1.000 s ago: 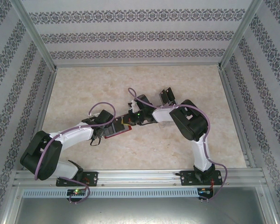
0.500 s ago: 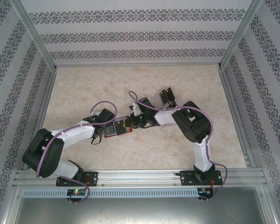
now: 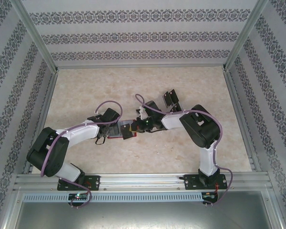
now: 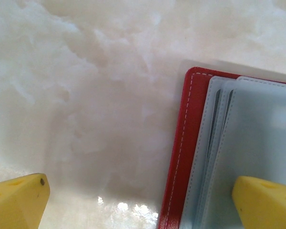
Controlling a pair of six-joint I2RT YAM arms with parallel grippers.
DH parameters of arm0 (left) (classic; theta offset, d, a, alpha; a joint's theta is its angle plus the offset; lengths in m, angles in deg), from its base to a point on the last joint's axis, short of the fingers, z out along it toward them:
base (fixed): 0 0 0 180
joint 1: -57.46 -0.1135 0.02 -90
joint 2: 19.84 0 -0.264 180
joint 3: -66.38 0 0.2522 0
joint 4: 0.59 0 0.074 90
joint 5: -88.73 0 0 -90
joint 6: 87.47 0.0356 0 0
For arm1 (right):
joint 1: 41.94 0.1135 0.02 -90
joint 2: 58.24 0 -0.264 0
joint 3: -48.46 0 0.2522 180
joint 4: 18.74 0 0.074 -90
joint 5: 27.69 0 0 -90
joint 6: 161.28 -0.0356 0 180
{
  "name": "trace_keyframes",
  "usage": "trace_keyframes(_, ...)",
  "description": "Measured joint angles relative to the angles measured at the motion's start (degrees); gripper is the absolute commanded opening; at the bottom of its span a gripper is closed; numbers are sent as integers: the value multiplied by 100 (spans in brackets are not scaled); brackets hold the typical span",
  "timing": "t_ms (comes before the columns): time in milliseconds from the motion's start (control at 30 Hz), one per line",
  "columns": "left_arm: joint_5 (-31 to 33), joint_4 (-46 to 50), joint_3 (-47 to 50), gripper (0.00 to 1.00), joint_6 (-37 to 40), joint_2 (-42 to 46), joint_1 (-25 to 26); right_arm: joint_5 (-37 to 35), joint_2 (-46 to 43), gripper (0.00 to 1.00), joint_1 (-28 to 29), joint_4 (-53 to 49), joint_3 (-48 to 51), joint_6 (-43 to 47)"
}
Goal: Put the credit cards into the card holder
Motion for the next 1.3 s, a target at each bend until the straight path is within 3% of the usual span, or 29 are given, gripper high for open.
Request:
trace_keyframes(333, -4, 26, 46, 100, -24, 59, 0, -74, -157, 0, -297, 103, 92, -369)
trace_keyframes(667, -7, 42, 195, 100, -109, 229, 0, -79, -225, 0, -223, 581, 216, -767)
trace_keyframes(1300, -7, 46, 269, 100, -153, 306, 0, -140, -540, 0, 4, 584, 146, -940)
